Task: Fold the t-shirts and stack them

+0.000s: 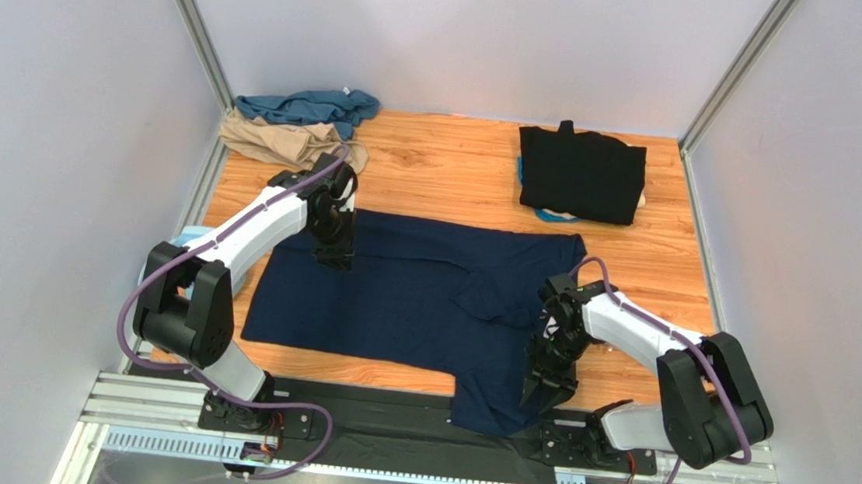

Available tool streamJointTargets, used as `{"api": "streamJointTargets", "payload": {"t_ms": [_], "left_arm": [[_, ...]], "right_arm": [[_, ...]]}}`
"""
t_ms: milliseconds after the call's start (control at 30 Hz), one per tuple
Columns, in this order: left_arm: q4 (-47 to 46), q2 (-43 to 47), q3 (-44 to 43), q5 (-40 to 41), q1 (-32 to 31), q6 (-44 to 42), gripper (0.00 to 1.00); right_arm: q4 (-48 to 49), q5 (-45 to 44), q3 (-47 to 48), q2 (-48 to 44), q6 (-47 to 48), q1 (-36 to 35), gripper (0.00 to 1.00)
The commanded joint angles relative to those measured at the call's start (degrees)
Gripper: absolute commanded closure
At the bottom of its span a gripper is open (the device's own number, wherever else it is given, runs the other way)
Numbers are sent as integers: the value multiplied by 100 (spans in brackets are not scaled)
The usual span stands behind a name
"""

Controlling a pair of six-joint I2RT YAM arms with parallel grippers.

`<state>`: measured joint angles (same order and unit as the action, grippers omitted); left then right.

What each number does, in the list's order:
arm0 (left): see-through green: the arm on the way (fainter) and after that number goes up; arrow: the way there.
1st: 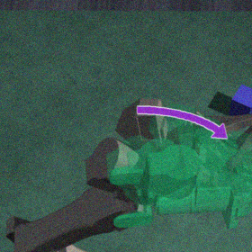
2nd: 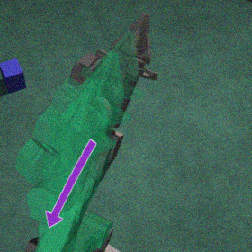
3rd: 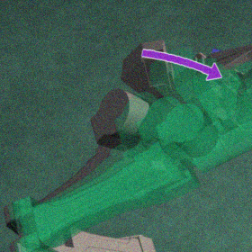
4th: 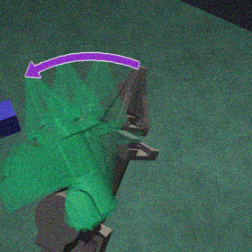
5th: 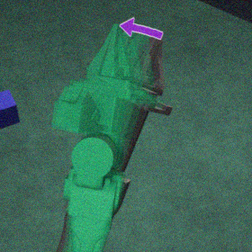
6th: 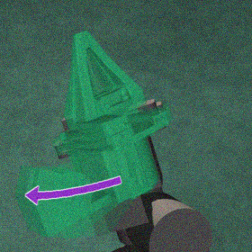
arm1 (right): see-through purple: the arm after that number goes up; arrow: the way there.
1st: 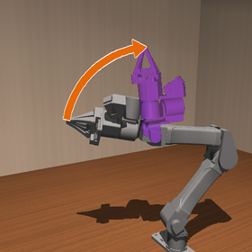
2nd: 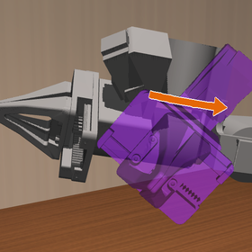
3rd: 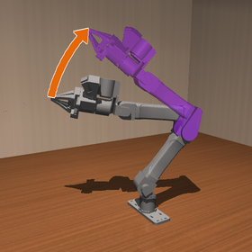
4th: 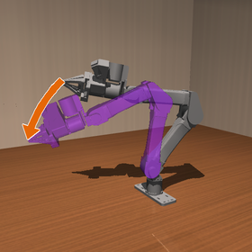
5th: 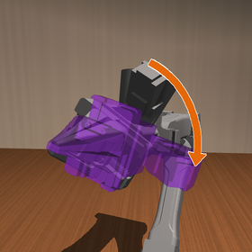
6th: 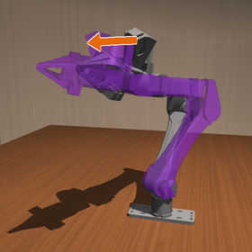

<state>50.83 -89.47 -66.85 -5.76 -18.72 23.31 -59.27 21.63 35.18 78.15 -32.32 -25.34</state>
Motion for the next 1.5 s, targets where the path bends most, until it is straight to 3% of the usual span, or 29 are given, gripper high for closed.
{"api": "streamJointTargets", "payload": {"t_ms": [0,233,600,867,1000,1267,1467], "left_arm": [[-143,-17,5,-109,-35,59,72],[-222,-132,-21,-189,-237,156,73],[-179,-61,58,-92,-281,130,73],[-179,-149,32,-101,-281,95,73],[-170,-158,14,-110,-290,95,74],[-144,-150,-12,-118,-290,95,74],[-91,-150,-153,-74,-290,42,74]], "right_arm": [[-94,113,-108,-230,-152,-49,54],[169,105,-204,-256,-310,-94,54],[609,70,-161,508,-425,-401,56],[723,-27,-213,473,-635,-559,75],[662,-106,-213,350,-671,-603,100],[285,-352,173,-10,-566,-603,100],[-155,-458,972,95,-328,-603,100]]}}
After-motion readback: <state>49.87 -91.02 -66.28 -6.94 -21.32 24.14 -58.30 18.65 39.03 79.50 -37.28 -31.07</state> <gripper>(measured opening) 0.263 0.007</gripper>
